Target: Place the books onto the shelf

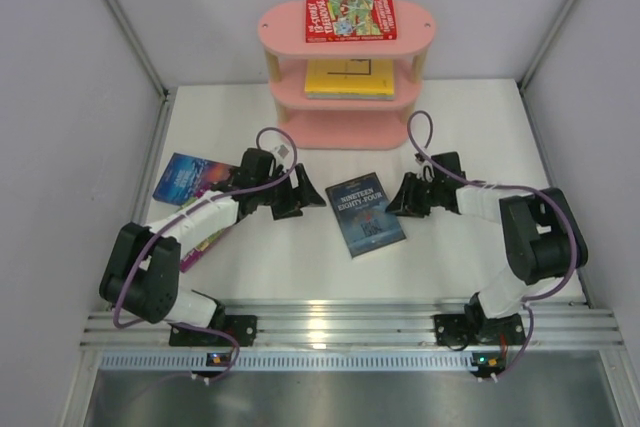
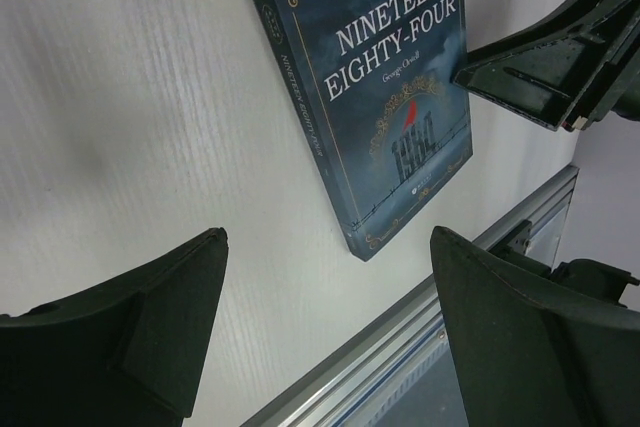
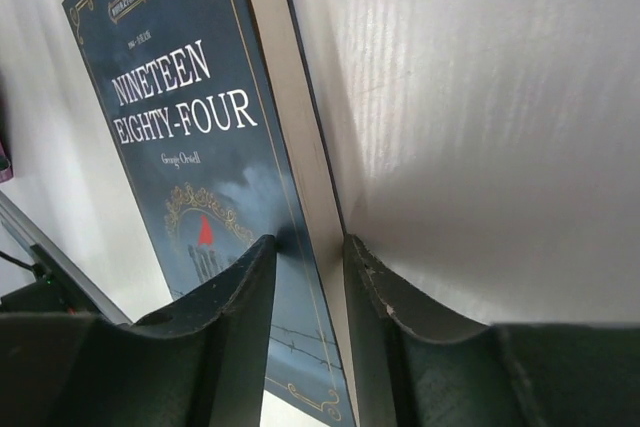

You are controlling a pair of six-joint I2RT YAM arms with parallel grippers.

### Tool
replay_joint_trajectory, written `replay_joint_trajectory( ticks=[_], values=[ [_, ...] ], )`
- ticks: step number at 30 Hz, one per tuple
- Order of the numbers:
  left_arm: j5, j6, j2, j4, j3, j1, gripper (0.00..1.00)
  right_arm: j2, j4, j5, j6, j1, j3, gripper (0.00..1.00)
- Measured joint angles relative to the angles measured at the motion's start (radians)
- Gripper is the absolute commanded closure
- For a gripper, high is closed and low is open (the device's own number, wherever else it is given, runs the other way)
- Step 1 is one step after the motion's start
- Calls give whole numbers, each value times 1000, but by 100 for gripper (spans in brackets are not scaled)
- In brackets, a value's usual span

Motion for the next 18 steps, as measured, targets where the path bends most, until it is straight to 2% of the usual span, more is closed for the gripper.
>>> replay_joint_trajectory(
  ticks=[5, 8, 9, 10, 18],
  values=[
    [-19, 0, 5, -19, 0, 0, 14, -26, 36, 42, 39, 33, -37, 73],
    [-22, 1, 26, -21, 0, 0, 14, -26, 60, 47, 59, 34, -51, 88],
    [-22, 1, 34, -23, 0, 0, 14, -23, 69, 42, 66, 33, -54, 96],
    [-22, 1, 43, -25, 0, 0, 14, -18, 84, 30, 72, 32, -56, 100],
    [-34, 3, 56, -19, -6, 0, 14, 63, 213, -79, 144, 30, -63, 100]
  ],
)
